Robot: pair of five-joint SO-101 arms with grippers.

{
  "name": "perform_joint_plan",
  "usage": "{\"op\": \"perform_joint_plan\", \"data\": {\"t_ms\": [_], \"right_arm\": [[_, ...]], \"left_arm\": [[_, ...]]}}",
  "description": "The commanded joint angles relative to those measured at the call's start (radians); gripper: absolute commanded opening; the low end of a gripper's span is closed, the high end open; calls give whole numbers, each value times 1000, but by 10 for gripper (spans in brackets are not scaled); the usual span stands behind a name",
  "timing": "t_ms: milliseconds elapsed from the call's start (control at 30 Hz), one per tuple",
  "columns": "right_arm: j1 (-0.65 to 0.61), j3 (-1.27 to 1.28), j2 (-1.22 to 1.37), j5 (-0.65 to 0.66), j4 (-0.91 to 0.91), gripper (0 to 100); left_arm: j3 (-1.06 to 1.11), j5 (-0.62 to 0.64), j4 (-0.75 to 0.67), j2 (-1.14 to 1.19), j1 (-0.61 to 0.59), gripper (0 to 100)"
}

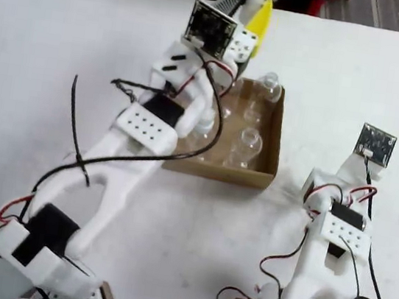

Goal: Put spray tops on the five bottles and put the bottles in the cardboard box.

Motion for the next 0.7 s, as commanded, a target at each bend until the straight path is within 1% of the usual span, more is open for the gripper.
{"op": "perform_joint_plan", "data": {"t_ms": [0, 367, 667], "right_arm": [[-12, -3, 1, 12, -19, 141], [-12, -3, 1, 12, -19, 141], [-12, -3, 1, 12, -19, 141]], "left_arm": [[-9, -3, -25, -7, 5, 22], [6, -2, -23, 1, 7, 23], [14, -2, -44, 151, 7, 23]]}}
